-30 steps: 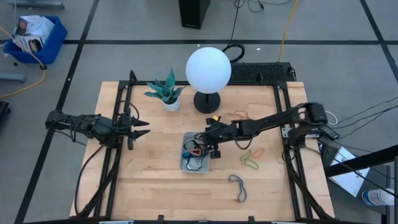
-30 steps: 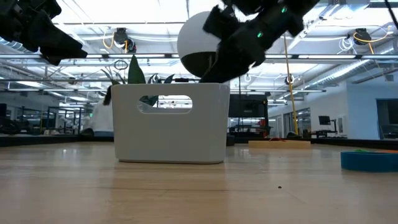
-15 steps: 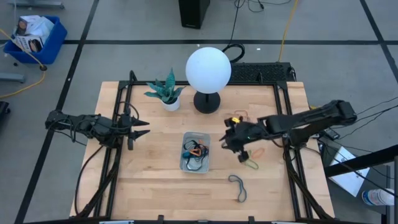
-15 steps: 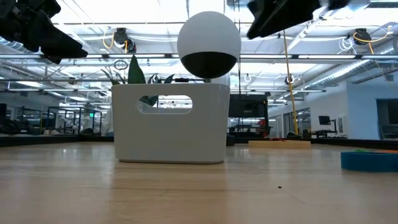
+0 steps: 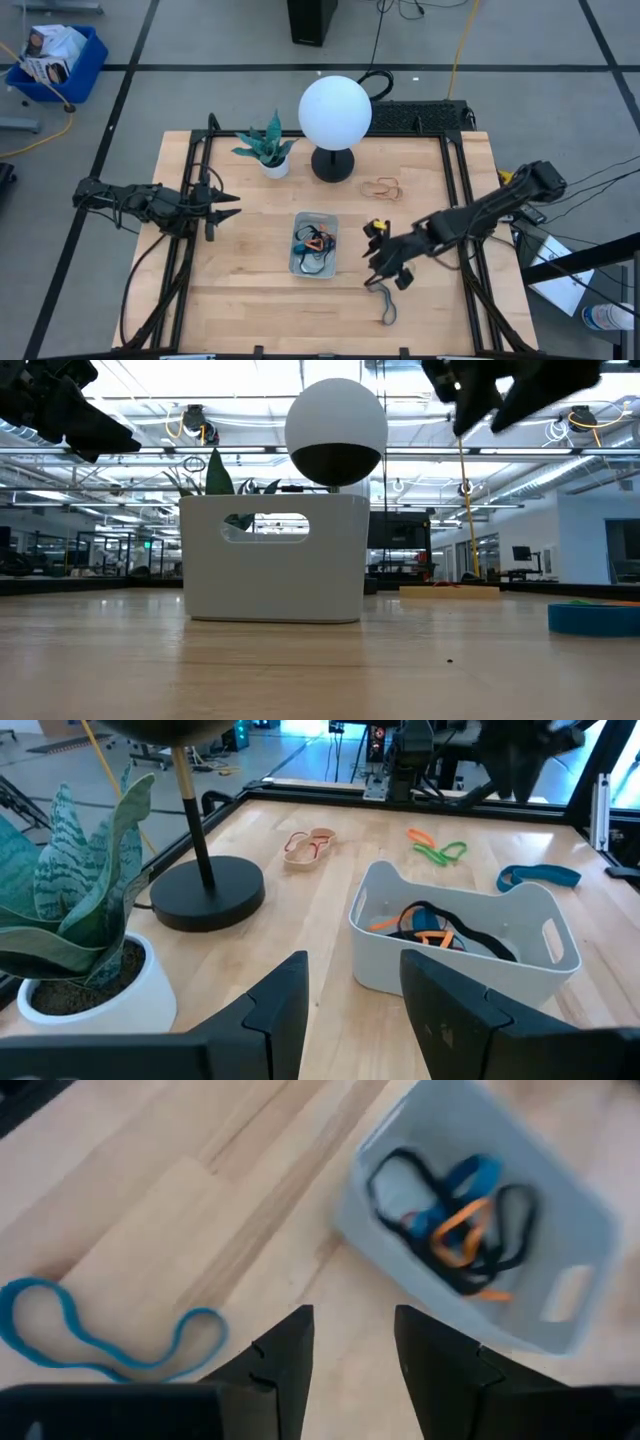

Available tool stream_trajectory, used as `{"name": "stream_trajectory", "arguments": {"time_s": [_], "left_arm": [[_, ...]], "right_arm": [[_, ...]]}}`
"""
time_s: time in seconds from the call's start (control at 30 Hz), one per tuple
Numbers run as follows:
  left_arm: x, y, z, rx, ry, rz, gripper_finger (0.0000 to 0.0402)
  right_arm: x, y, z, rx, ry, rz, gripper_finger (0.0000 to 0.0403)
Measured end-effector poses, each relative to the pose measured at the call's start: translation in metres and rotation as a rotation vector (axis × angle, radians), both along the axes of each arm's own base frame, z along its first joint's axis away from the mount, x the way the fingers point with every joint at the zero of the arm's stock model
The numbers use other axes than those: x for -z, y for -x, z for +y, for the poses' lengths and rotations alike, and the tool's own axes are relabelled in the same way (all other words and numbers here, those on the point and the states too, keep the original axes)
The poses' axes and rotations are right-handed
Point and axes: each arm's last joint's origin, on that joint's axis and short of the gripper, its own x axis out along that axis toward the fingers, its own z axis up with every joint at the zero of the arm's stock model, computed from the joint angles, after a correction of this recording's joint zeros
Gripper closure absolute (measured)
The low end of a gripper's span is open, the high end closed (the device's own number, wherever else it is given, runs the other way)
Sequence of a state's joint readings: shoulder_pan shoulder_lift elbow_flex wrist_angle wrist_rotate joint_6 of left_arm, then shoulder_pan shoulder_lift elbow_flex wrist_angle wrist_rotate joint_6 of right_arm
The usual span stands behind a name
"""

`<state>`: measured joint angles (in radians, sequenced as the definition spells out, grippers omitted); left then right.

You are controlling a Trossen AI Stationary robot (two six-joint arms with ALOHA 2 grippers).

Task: Pick and place rubber bands into bin
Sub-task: Put the large blue rubber band into the gray bin

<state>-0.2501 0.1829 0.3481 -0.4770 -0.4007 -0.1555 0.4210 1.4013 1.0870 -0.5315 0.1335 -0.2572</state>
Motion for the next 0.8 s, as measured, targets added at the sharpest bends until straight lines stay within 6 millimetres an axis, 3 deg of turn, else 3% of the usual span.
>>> {"name": "stream_trajectory", "arguments": {"time_s": [0.27, 0.8], "left_arm": [[0.000, 0.000, 0.000, 0.000, -0.001, 0.005, 0.0236], [0.003, 0.001, 0.000, 0.009, -0.005, 0.028, 0.0236]], "right_arm": [[0.041, -0.013, 0.017, 0.044, 0.007, 0.150, 0.0266], [0.079, -0.017, 0.038, 0.170, -0.038, 0.280, 0.0266]]}}
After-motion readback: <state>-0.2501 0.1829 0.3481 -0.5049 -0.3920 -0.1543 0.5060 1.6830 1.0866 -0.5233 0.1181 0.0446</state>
